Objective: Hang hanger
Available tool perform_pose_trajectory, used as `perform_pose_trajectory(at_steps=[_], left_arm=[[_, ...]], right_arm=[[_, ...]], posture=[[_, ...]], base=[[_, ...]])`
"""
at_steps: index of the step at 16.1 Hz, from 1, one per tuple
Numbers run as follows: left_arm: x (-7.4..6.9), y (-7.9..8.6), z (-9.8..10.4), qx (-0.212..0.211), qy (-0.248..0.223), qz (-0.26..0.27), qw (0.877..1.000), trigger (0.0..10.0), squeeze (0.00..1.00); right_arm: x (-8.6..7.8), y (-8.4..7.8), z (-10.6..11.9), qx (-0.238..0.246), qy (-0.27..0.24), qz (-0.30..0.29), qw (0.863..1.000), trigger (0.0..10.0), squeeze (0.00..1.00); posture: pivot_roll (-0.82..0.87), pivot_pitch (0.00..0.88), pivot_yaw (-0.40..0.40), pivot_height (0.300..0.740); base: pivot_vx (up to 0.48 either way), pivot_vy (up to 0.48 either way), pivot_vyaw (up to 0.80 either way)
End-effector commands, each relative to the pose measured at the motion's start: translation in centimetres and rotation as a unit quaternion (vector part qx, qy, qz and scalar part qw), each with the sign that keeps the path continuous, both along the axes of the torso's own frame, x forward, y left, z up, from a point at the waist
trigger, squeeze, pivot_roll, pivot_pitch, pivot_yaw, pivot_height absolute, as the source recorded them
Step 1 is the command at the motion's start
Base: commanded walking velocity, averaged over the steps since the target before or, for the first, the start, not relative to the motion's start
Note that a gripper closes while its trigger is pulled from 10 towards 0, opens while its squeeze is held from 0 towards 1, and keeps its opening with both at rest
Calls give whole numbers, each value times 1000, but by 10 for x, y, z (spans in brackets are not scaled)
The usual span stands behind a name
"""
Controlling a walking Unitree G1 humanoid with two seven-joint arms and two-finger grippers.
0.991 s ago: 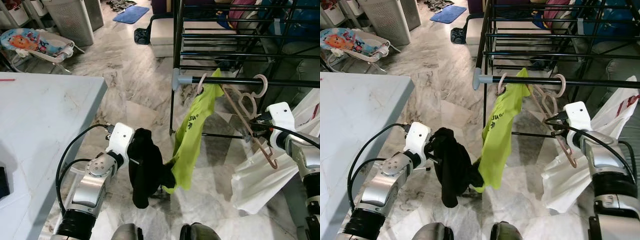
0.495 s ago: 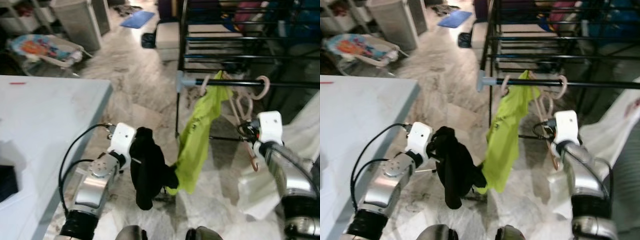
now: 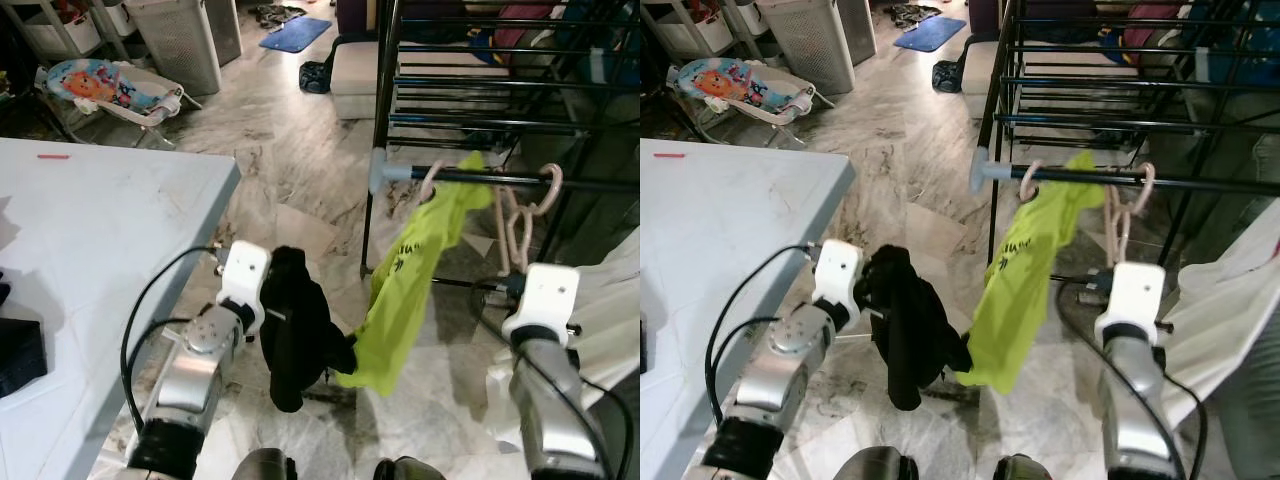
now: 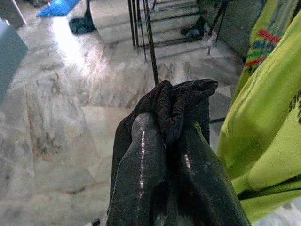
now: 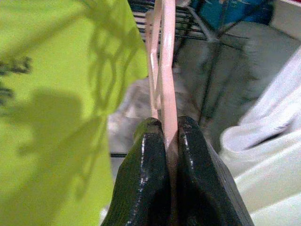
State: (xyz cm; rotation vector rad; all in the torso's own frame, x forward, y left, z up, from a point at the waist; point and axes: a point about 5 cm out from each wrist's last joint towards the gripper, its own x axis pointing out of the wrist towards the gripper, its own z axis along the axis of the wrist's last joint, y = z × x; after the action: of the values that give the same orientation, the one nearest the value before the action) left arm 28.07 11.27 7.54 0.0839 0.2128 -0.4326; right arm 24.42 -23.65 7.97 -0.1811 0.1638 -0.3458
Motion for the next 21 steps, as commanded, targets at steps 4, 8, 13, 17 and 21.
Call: perform_pose_trajectory(at_steps=[4,8,13,17,21], left_arm=[[4,-1,5,6,-15,-2,1000,10000,0],[1,-2,3,6,-14,1,1000,10000,0],[3,1,6,7,-19,6,1000,10000,0],[3,1,7,6,-21,1,1000,10000,0],[4,-3,7,6,-21,-10,1000,10000,0]], right_arm=[[9,-8,7,-20,-21,-17,999,10000,0],[30,-15,28,-33,-76,-16,996,10000,0],[32,-11,38,-34,-104,-3,994,10000,0],[-14,2,14,-25,-66,1,998,10000,0],[-42,5,-2,-18,-27,2,999,10000,0]], posture=[[-36,0,65,740],[-28,0,56,740],[-21,0,58,740],[-29,0,64,740],[-42,0,76,740]], base=[[0,0,0],[0,0,0],[0,0,0],[0,0,0],[0,0,0]])
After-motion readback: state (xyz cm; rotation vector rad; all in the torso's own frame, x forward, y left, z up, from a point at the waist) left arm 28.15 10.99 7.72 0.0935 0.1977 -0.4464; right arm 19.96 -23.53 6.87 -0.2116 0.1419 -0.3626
